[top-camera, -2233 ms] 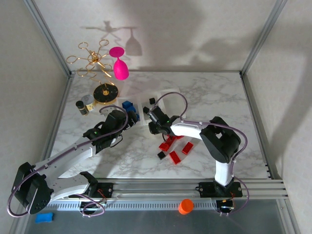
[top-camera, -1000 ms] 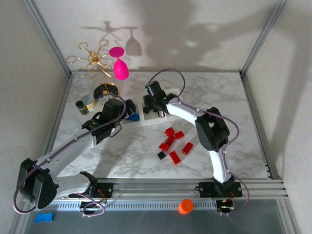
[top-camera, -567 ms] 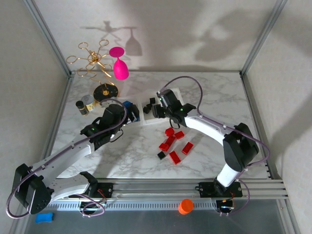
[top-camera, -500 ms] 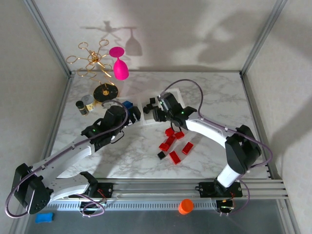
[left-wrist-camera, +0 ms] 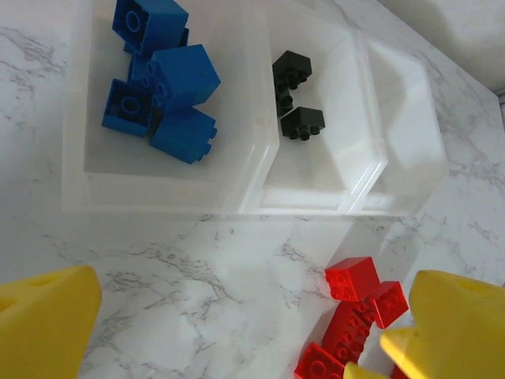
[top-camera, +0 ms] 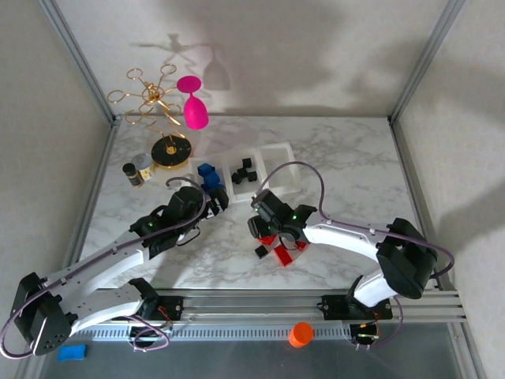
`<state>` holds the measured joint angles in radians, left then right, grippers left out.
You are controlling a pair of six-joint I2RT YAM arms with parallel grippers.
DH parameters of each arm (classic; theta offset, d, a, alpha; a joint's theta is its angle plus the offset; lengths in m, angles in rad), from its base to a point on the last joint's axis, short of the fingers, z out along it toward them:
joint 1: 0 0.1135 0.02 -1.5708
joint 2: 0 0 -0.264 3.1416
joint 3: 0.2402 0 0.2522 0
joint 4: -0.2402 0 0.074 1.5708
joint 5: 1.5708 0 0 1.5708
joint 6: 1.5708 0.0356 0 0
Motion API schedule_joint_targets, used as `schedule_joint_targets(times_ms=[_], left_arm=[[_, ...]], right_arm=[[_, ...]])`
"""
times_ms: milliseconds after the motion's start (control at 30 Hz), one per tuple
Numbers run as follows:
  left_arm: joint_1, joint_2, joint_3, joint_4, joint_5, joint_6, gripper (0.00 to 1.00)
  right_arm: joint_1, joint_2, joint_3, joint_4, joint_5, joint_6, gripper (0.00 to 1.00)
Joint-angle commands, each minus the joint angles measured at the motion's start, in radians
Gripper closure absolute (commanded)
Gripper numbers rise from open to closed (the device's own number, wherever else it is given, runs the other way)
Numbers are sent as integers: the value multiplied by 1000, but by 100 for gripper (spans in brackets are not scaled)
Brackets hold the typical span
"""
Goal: Sort the legos into containers by color
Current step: Pick up the lego from the bottom-center of the table.
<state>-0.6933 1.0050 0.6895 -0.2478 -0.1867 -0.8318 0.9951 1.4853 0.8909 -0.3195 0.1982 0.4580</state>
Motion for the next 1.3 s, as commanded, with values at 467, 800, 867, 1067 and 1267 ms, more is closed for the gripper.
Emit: schedule_joint_targets(times_ms=[467,800,867,1067,1267], left_arm=[[-9,-13,-44,-63,-83,-50,0],[-9,-62,-65,-77,-114,-77,0],[-9,-64,-68,-74,-118,-73,0],[-9,-55,-55,-80,-123,-66,0],[-8,-52,-31,-89,-139,-57,0]], right_arm=[[204,-1,-136,-22,94,236,45],[211,95,-73,-40,138,207,54],[211,105,-69,-33,133,200,55],[211,97,-53,-41,144,199,65],[206,59,-11,-60,142,176,67]])
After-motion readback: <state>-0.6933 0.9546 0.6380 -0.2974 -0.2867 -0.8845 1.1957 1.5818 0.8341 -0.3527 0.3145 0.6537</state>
